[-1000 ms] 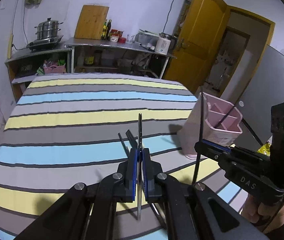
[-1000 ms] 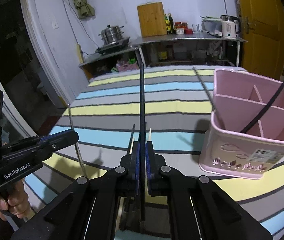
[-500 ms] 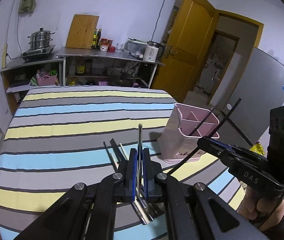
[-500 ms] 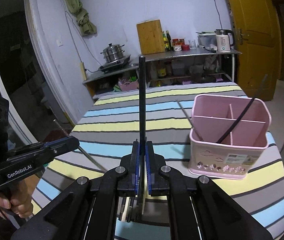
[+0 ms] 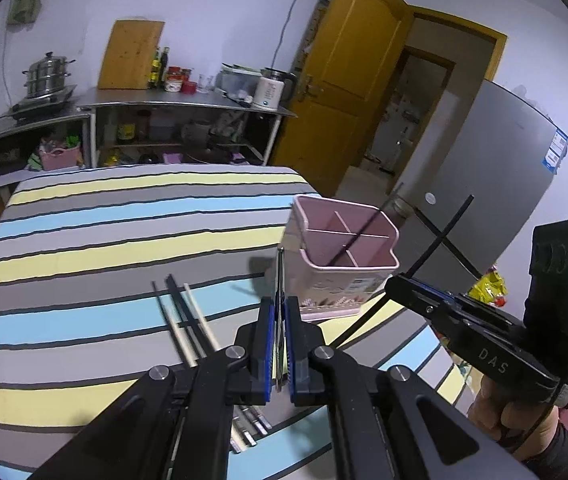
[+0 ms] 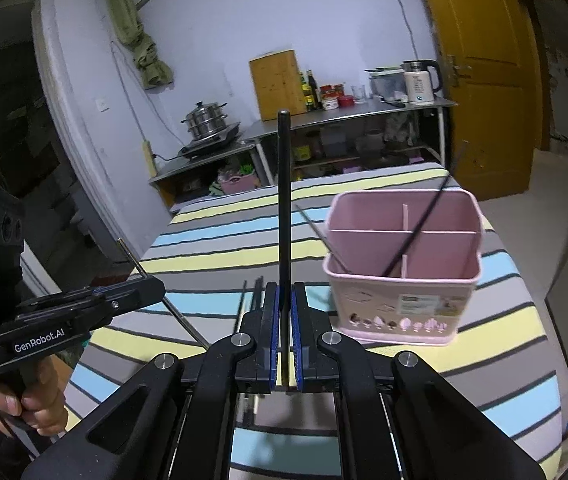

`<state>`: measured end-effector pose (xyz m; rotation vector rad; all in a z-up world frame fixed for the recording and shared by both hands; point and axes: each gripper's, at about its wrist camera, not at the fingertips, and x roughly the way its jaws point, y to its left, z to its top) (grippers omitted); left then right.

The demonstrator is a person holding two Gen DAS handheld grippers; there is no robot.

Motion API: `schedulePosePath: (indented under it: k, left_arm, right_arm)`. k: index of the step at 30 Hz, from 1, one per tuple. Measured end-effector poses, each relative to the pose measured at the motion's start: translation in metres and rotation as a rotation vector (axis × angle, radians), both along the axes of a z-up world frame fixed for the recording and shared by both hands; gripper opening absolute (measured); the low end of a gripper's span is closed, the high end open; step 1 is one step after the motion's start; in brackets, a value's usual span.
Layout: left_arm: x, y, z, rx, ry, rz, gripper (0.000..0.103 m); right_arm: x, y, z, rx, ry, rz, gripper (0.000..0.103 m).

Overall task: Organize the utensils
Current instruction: 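Lift and carry both held chopsticks to the pink holder with both grippers, then open the right gripper into the holder while the left gripper releases its chopstick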

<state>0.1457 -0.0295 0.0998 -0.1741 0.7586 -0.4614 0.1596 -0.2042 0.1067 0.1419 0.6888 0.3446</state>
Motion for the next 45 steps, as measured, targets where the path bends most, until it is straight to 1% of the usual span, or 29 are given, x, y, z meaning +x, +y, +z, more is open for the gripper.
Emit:
schedulePosePath:
  k: [4, 8, 17, 20, 23, 27, 30, 34, 39, 45]
  left_arm:
    - [0.012, -0.014, 0.005, -0.009, 0.005, -0.027, 0.005]
    - [0.022, -0.027, 0.020, -0.020, -0.018, -0.049, 0.005]
    - [0.050, -0.046, 0.070, -0.059, -0.115, -0.058, 0.005]
    - [0.062, -0.049, 0.081, -0.072, -0.134, -0.055, 0.005]
    - [0.075, -0.053, 0.084, -0.072, -0.144, -0.053, 0.005]
    - [0.093, -0.061, 0.075, -0.054, -0.136, -0.050, 0.005]
    - [0.107, -0.066, 0.060, -0.046, -0.104, -0.050, 0.005]
    - [0.121, -0.069, 0.034, -0.032, -0.057, -0.047, 0.005]
    - [0.127, -0.076, 0.013, -0.003, -0.037, -0.056, 0.005]
    - [0.132, -0.080, 0.000, 0.015, -0.027, -0.060, 0.005]
  right_arm:
    - [0.001, -0.014, 0.002, 0.014, 0.004, -0.034, 0.006]
    - [0.004, -0.030, 0.013, 0.027, -0.015, -0.065, 0.006]
    - [0.018, -0.063, 0.058, 0.062, -0.120, -0.146, 0.006]
    - [0.027, -0.069, 0.072, 0.068, -0.154, -0.168, 0.006]
    - [0.036, -0.072, 0.075, 0.067, -0.165, -0.179, 0.006]
    - [0.051, -0.073, 0.068, 0.056, -0.155, -0.190, 0.006]
    - [0.061, -0.075, 0.059, 0.056, -0.134, -0.193, 0.006]
    - [0.072, -0.076, 0.037, 0.046, -0.088, -0.199, 0.006]
    - [0.079, -0.076, 0.013, 0.044, -0.036, -0.195, 0.006]
    - [0.084, -0.072, -0.004, 0.040, 0.007, -0.188, 0.006]
